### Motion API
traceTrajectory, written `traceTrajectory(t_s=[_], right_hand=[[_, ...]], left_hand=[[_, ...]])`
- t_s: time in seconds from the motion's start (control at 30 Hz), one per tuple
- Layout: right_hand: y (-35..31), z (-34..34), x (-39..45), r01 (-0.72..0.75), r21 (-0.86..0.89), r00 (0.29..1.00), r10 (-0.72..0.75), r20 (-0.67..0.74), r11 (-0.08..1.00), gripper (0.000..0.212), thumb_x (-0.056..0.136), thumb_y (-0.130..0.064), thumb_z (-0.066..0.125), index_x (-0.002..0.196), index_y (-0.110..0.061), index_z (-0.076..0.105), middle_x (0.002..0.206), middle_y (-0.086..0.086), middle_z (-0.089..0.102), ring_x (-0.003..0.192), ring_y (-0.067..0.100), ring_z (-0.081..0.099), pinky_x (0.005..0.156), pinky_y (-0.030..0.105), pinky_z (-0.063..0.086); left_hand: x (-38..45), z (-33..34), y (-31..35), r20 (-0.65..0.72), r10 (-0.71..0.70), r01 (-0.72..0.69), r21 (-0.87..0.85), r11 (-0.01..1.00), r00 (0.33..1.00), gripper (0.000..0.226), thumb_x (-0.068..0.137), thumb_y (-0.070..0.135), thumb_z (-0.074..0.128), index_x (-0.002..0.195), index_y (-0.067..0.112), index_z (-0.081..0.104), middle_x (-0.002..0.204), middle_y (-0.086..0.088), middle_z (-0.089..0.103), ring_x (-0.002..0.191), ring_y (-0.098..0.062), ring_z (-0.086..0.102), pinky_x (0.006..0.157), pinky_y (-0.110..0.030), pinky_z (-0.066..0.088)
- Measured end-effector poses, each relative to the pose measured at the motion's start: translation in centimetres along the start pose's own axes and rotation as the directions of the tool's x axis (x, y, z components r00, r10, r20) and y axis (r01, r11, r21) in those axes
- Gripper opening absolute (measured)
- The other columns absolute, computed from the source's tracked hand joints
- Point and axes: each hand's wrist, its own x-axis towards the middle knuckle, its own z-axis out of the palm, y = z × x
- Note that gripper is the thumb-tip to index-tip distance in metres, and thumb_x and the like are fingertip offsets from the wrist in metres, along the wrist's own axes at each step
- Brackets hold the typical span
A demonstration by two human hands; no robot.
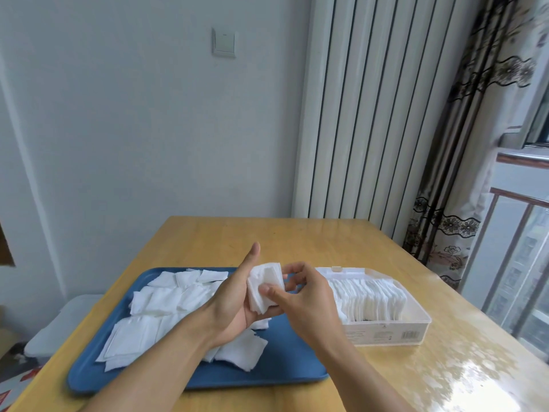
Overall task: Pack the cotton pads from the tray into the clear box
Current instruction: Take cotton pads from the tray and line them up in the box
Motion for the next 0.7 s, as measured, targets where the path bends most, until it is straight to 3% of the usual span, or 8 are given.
traceTrajectory(t_s=[0.07,0.13,0.27,0.33,0.4,0.5,0.63,0.7], right_hand=[[-0.6,-0.8,0.0,0.048,-0.242,0.999,-0.045,0.016,0.969,0.049,0.074,-0.038,0.088,0.113,-0.037,0.059,0.094,-0.015,0.053,0.075,-0.013,0.057,0.062,0.015,0.043],[-1.1,-1.3,0.0,0.106,-0.403,0.993,-0.075,0.093,0.909,0.053,0.075,-0.043,0.085,0.120,-0.047,0.057,0.103,-0.019,0.045,0.084,-0.011,0.055,0.070,0.019,0.046],[-1.1,-1.6,0.6,0.155,-0.345,0.985,-0.118,0.124,0.926,0.030,0.075,-0.040,0.086,0.095,-0.039,0.063,0.099,-0.017,0.053,0.081,0.000,0.058,0.073,0.031,0.056],[-1.0,-1.8,0.8,0.121,-0.248,0.990,-0.097,0.105,0.961,0.027,0.076,-0.035,0.086,0.086,-0.031,0.061,0.084,-0.013,0.059,0.067,0.001,0.059,0.064,0.029,0.056],[-0.7,-1.9,1.0,0.092,-0.210,0.993,-0.075,0.088,0.973,0.025,0.078,-0.032,0.083,0.085,-0.026,0.060,0.075,-0.010,0.062,0.060,0.000,0.056,0.057,0.020,0.048],[0.1,-2.0,1.5,0.054,-0.115,0.998,-0.051,0.027,0.992,0.026,0.080,-0.037,0.082,0.087,-0.023,0.061,0.078,-0.006,0.069,0.064,0.003,0.057,0.061,0.021,0.041],[0.2,-2.4,1.7,0.054,-0.059,0.998,-0.052,0.032,0.997,0.018,0.093,-0.036,0.071,0.106,-0.028,0.062,0.098,-0.011,0.072,0.087,0.001,0.065,0.070,0.016,0.044],[0.1,-3.1,1.6,0.198,-0.172,0.976,-0.178,0.126,0.965,0.038,0.096,-0.025,0.068,0.128,-0.038,0.054,0.123,-0.020,0.062,0.107,-0.006,0.058,0.085,0.014,0.047]], left_hand=[[-0.1,-0.3,0.3,0.016,-0.012,0.012,-0.004,1.000,1.000,0.094,0.085,0.077,0.046,0.130,-0.005,0.064,0.124,-0.022,0.069,0.114,-0.031,0.067,0.109,-0.050,0.049],[-0.4,-0.6,0.4,0.058,-0.038,0.036,0.044,0.998,0.998,0.095,0.082,0.082,0.041,0.120,0.000,0.072,0.110,-0.021,0.068,0.104,-0.030,0.065,0.106,-0.050,0.051],[-0.5,-1.1,0.3,0.153,-0.084,0.071,0.091,0.993,0.985,0.092,0.088,0.081,0.036,0.136,0.008,0.063,0.118,-0.020,0.064,0.112,-0.033,0.062,0.113,-0.052,0.044],[-0.6,-1.5,0.2,0.165,-0.042,0.017,0.147,0.989,0.985,0.073,0.090,0.068,0.057,0.136,0.011,0.064,0.127,-0.019,0.067,0.119,-0.034,0.065,0.113,-0.050,0.044],[-0.5,-1.8,0.2,0.157,0.023,-0.070,0.300,0.951,0.987,0.053,0.089,0.041,0.076,0.133,0.013,0.065,0.128,-0.016,0.068,0.119,-0.030,0.066,0.108,-0.045,0.049],[0.1,-2.0,0.1,-0.027,0.162,-0.136,0.423,0.896,0.986,0.036,0.096,0.012,0.069,0.131,0.013,0.063,0.117,-0.016,0.074,0.109,-0.028,0.071,0.096,-0.040,0.056],[0.6,-2.1,0.3,-0.240,0.243,-0.165,0.303,0.939,0.940,0.022,0.101,0.015,0.058,0.117,0.004,0.070,0.113,-0.022,0.074,0.100,-0.031,0.073,0.083,-0.035,0.061],[0.6,-2.1,0.5,-0.271,0.236,-0.155,0.290,0.944,0.933,0.023,0.102,0.016,0.058,0.115,0.002,0.071,0.111,-0.022,0.074,0.099,-0.033,0.074,0.079,-0.033,0.062]])
